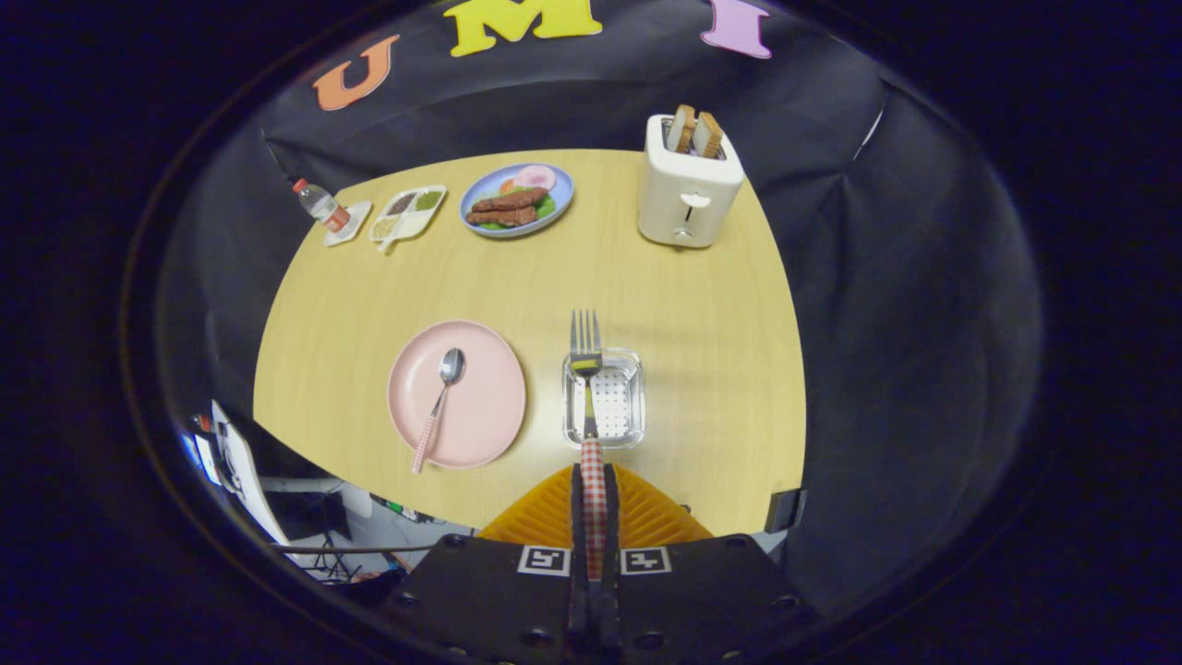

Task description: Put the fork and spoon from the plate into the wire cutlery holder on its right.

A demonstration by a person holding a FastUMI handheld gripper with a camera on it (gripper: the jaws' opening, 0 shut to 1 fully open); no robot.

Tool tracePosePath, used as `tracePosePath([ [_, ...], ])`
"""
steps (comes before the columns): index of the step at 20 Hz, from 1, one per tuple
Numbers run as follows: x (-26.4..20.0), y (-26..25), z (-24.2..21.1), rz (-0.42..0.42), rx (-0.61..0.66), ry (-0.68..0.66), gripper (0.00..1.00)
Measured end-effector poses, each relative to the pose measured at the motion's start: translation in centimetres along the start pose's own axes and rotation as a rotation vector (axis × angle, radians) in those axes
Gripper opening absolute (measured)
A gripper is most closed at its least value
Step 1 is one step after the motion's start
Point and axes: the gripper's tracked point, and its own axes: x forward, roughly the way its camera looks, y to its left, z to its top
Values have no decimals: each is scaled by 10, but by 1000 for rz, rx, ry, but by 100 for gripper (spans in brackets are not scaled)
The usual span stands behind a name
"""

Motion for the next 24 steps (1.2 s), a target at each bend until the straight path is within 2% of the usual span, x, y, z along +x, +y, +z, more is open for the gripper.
tracePosePath([
  [3, 9, -6, -17, 33, 37, 127, 5],
  [8, 28, -15, -25, 41, 105, 291, 5],
  [17, 51, -13, -9, 69, 161, 426, 5],
  [20, 58, -13, -2, 66, 173, 426, 11],
  [22, 60, -12, 7, 80, 180, 389, 18],
  [24, 57, -13, 18, 83, 189, 335, 30],
])
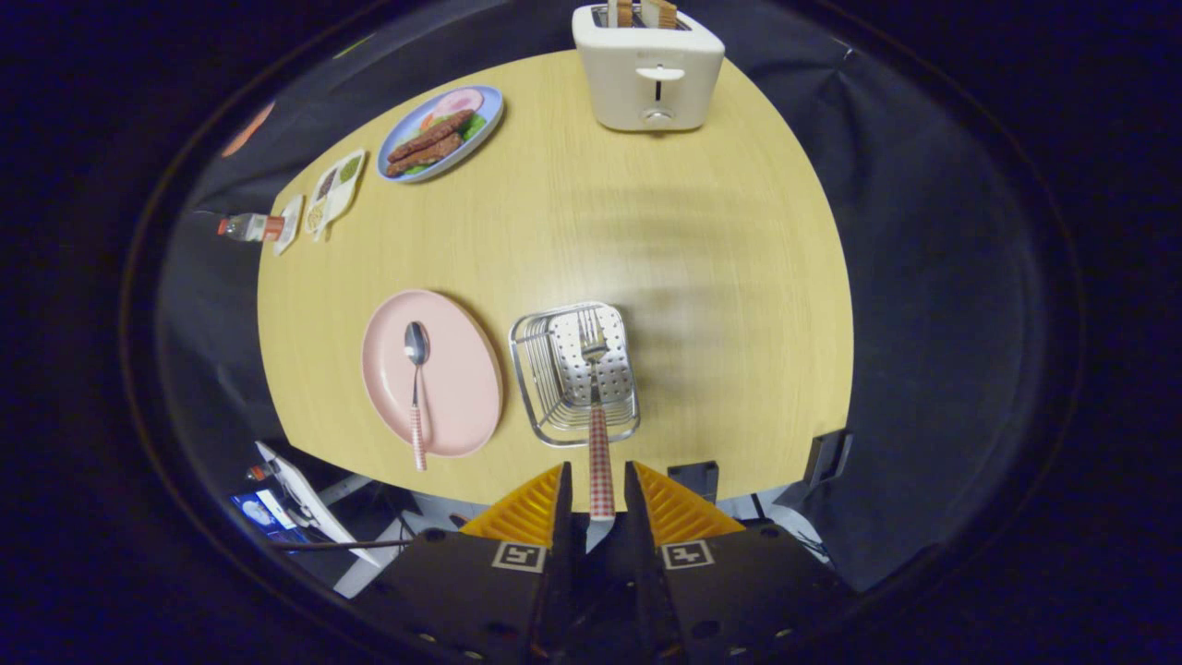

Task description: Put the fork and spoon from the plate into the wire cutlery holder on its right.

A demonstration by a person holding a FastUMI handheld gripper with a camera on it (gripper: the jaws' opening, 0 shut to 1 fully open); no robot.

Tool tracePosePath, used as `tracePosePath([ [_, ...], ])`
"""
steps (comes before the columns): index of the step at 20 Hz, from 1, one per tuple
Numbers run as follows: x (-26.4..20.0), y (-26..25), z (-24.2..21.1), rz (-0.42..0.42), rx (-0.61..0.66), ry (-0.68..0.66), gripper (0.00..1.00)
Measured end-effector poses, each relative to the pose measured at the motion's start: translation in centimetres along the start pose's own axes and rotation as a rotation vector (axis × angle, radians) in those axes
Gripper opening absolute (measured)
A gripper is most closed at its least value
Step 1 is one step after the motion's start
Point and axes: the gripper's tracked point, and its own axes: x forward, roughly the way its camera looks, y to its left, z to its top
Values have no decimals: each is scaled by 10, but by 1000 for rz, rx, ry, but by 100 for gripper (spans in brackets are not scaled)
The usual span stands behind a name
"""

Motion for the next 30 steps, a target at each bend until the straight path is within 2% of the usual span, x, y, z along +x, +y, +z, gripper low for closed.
tracePosePath([
  [2, -11, 2, 13, 6, -21, -88, 47],
  [4, -25, 7, 25, 11, -58, -209, 59],
  [6, -41, 14, 36, 14, -97, -354, 68],
  [9, -65, 33, 41, 25, -152, -581, 88],
  [14, -78, 87, 22, 41, -197, -868, 92],
  [16, -65, 114, 1, 69, -205, -908, 92],
  [20, -15, 157, -21, 102, -163, -902, 93],
  [23, 31, 178, -33, 91, -152, -861, 93],
  [27, 90, 191, -38, 41, -119, -789, 93],
  [30, 112, 201, -36, 2, -136, -784, 93],
])
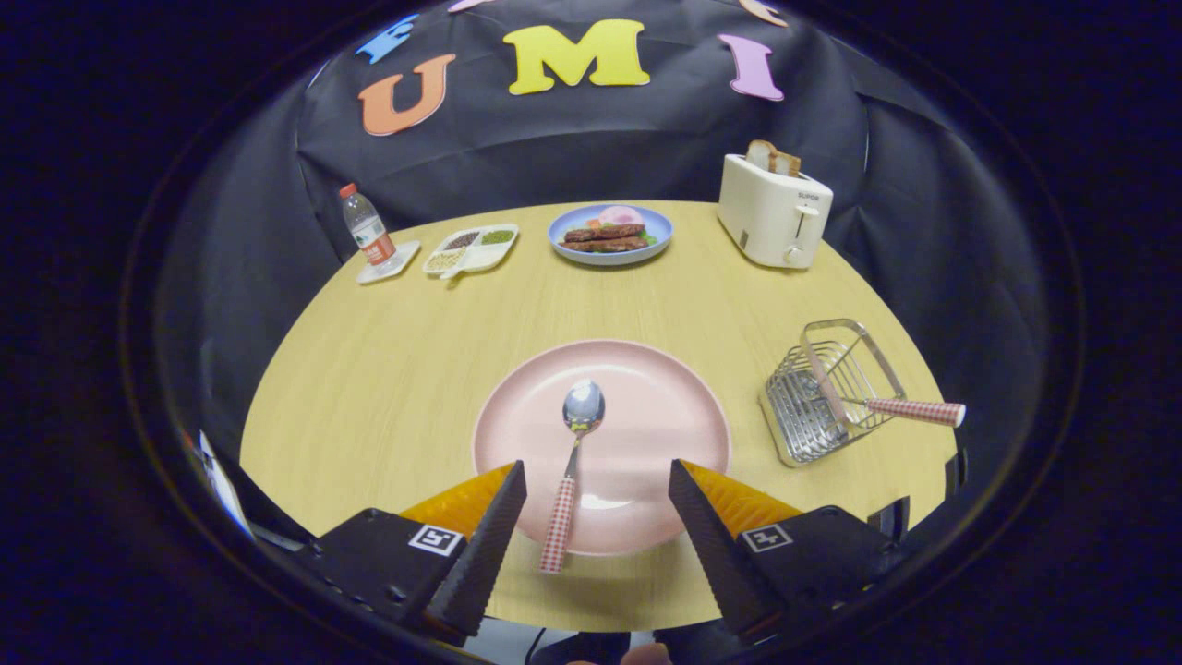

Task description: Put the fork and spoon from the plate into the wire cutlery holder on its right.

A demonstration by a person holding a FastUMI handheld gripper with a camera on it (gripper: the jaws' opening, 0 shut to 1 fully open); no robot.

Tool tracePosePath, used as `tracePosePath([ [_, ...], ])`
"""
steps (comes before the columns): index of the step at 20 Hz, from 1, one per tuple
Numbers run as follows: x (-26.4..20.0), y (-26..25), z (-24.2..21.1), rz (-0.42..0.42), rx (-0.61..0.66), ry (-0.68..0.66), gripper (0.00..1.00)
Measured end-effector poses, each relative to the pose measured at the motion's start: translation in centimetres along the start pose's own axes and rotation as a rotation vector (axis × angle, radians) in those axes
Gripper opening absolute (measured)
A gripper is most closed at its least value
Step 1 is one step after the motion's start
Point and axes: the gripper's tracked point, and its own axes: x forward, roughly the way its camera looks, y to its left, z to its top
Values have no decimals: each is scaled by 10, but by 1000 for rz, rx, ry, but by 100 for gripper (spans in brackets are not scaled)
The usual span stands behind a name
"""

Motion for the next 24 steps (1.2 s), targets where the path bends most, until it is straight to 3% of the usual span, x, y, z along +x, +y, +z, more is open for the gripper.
tracePosePath([
  [3, 15, 6, -12, -20, -30, 18, 93],
  [5, 24, 9, -19, -28, -34, 29, 87],
  [11, 38, 8, -36, -60, -15, 81, 48],
  [12, 40, 9, -39, -55, -7, 93, 35],
  [15, 39, 7, -45, -61, -3, 114, 22],
  [16, 40, 4, -46, -73, -7, 116, 22],
  [18, 39, 2, -43, -74, -3, 130, 7],
  [23, 27, -15, -27, -79, -105, 156, 7],
  [24, 22, -21, -21, -73, -113, 155, 1],
])
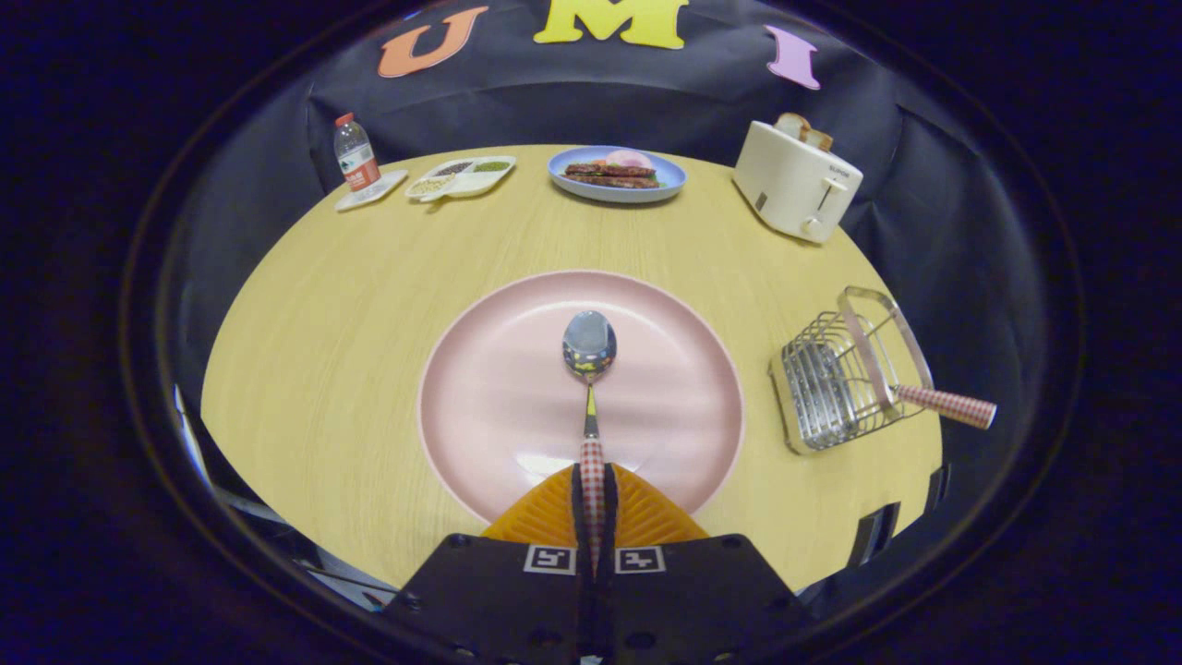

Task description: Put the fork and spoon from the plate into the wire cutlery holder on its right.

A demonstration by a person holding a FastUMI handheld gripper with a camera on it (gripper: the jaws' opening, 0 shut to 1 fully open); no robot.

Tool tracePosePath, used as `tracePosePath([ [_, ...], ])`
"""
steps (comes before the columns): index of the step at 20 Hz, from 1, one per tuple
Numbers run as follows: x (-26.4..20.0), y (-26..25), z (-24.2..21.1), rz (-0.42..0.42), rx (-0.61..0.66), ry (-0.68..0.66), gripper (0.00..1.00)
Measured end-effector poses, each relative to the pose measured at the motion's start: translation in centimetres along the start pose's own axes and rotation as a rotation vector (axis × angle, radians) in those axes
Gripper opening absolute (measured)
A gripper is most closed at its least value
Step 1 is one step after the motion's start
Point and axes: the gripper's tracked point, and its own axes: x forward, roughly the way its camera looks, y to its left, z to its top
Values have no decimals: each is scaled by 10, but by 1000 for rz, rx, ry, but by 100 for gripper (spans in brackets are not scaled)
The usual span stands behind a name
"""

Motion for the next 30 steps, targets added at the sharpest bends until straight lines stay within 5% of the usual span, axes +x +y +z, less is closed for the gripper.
tracePosePath([
  [14, -109, -130, 86, 12, -16, -21, 1],
  [24, -143, -197, 85, 84, -79, 239, 1],
  [30, -135, -206, 62, 145, 22, 517, 0],
])
